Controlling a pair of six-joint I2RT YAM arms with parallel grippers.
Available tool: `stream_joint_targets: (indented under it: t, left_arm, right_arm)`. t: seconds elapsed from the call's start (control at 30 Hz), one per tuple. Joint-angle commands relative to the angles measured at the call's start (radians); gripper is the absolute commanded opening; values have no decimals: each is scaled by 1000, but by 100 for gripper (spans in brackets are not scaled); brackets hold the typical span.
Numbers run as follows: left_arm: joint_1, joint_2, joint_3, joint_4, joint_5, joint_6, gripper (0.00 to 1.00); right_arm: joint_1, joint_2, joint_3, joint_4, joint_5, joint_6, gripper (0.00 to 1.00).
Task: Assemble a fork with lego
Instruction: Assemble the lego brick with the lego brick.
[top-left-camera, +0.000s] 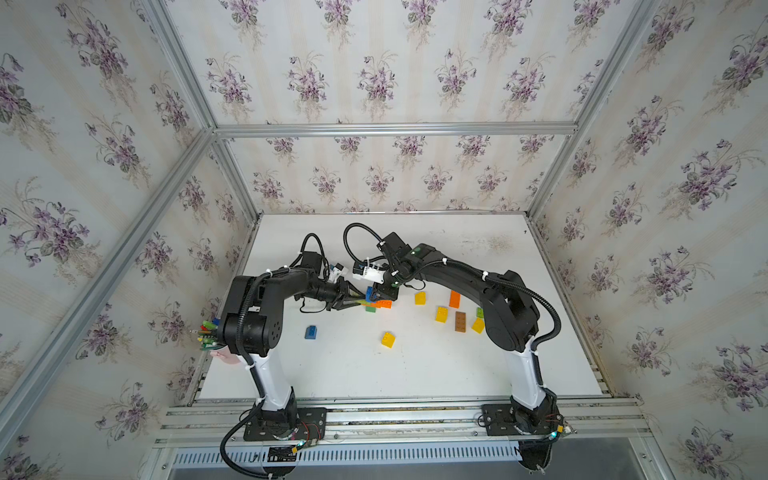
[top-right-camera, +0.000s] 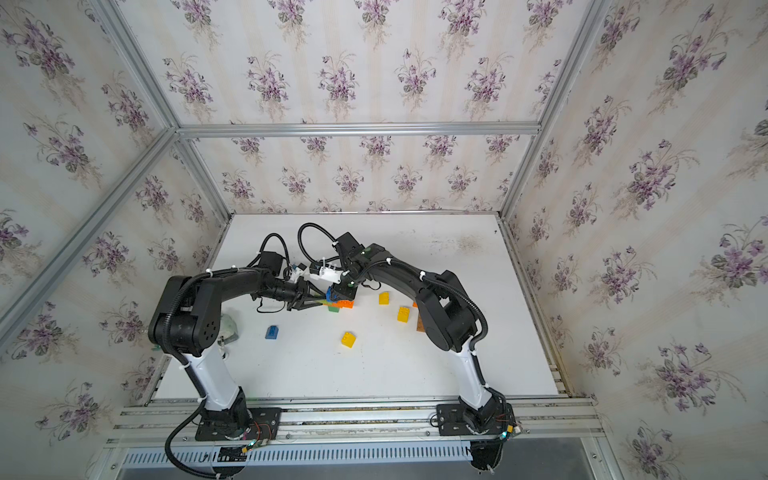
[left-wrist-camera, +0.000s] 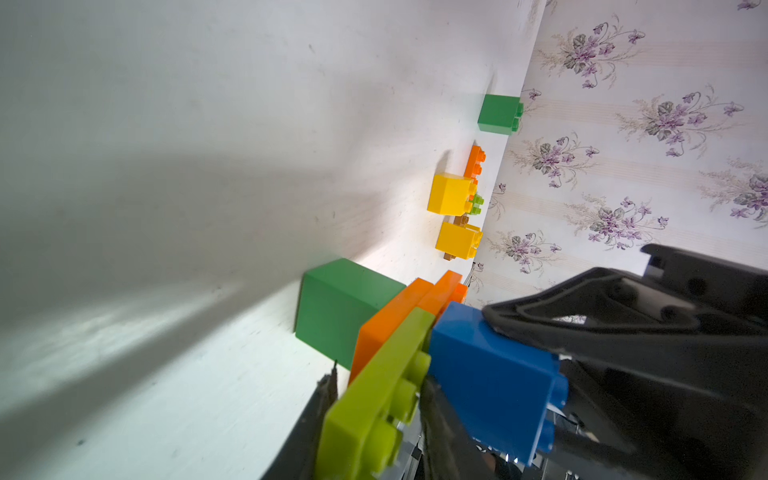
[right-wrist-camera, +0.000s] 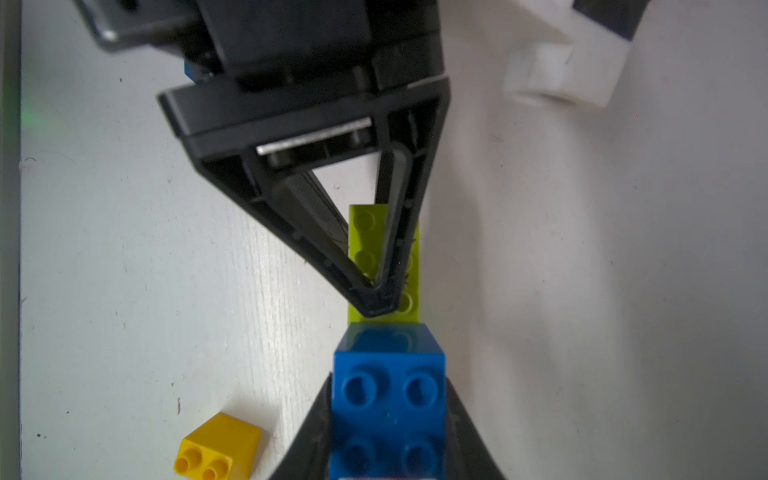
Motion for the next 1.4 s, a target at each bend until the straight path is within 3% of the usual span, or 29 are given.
stream_joint_targets:
  t: [0.0, 0.5, 0.9, 1.37]
  left_arm:
    - [-2, -1, -7, -8, -40, -1, 35]
    - [-2, -2, -9, -12, -44, 3, 38]
    - [-2, -9, -12, -15, -43, 3, 38]
    - [-2, -14, -7, -18, -38, -1, 39]
  right_arm:
    - [2, 11, -12, -53, 48, -19, 16]
    - [3, 24, 28, -162, 32, -77, 16]
    - [7, 8, -9, -100, 131, -11, 15]
    - [10, -30, -52, -75, 82, -54, 15]
